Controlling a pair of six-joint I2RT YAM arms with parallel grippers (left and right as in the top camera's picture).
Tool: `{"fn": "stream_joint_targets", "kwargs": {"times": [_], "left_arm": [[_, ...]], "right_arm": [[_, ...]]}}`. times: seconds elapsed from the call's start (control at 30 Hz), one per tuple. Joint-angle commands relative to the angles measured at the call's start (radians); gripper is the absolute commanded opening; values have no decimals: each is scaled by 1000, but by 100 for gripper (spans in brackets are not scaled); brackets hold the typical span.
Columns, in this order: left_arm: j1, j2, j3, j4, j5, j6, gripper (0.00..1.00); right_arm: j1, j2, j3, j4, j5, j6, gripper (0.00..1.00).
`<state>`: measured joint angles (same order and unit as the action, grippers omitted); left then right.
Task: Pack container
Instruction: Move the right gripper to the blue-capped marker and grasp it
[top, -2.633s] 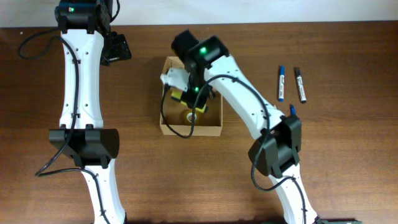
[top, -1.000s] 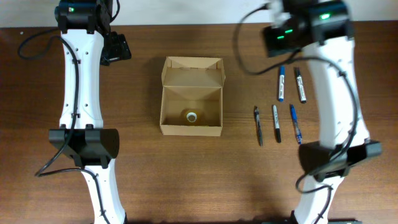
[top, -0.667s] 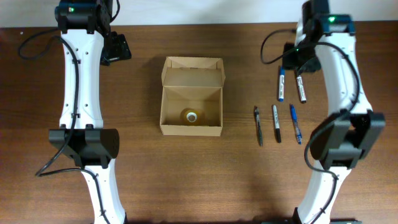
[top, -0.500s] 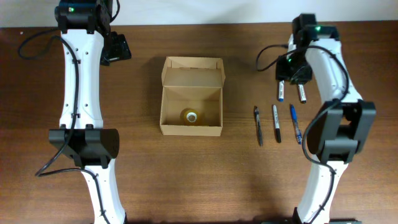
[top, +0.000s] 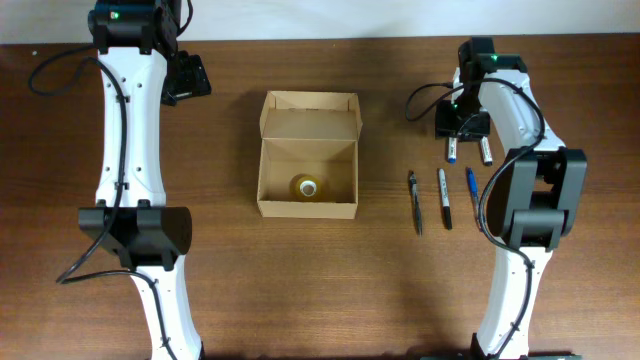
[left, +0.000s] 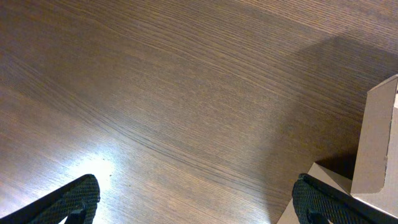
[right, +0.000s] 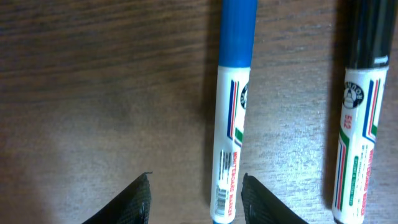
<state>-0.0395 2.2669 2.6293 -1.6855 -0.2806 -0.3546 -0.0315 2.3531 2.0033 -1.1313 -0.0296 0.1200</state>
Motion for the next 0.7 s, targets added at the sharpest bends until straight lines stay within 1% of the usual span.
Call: {"fn": "stream_joint_targets", "kwargs": {"times": [0.0,0.23,0.33,0.37,0.43,0.47,0.67], "left_arm": [[5,2,19,-2,3,12,100],[5,2,19,-2,3,12,100],[5,2,19,-2,3,12,100],[5,2,19,-2,3,12,100],[5,2,19,-2,4,12,100],[5,2,19,-2,3,12,100],[5,2,19,-2,3,12,100]], "right_arm": [[-9,36,-3,13,19,-11,47],[-26,75,-3,13,18,-11,46],[-26,81,-3,14,17,-11,33],[-26,81,-3,15,18,-11,27],[-26,81,-3,18,18,-11,9],[-26,81,-3,18,16,-11,4],[-27,76,24,-7,-80,-12,4]]}}
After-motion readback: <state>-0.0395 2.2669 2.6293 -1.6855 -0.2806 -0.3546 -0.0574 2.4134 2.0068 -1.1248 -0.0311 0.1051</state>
